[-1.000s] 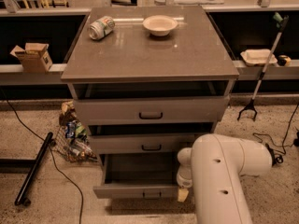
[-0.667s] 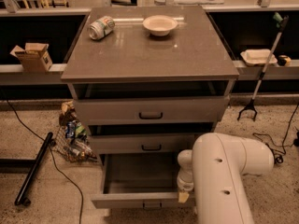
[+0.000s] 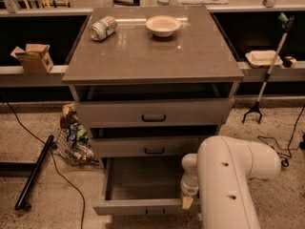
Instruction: Open bottom drawer
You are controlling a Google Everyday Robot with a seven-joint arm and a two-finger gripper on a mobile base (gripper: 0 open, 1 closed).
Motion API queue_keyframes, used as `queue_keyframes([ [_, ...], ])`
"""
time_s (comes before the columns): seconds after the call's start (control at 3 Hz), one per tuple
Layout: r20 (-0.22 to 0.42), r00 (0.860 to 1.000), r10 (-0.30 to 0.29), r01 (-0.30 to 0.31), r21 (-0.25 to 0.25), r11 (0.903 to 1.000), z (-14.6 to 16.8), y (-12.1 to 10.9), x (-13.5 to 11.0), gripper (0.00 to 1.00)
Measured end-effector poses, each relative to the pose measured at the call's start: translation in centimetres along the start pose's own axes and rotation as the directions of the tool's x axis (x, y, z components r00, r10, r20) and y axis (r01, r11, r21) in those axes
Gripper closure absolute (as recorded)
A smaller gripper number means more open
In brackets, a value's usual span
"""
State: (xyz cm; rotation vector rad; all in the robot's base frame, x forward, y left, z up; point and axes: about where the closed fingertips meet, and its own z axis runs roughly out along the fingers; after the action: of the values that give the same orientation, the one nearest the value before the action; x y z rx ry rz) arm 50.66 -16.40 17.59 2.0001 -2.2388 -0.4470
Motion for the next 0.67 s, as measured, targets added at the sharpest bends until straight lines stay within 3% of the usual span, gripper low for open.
queue_keyframes([
  [0.33,0.000,1.000,0.000,0.000,0.000,1.0000,0.00,0.00,0.00,0.61],
  [0.67,0.000,1.000,0.000,0.000,0.000,1.0000,0.00,0.00,0.00,0.38],
])
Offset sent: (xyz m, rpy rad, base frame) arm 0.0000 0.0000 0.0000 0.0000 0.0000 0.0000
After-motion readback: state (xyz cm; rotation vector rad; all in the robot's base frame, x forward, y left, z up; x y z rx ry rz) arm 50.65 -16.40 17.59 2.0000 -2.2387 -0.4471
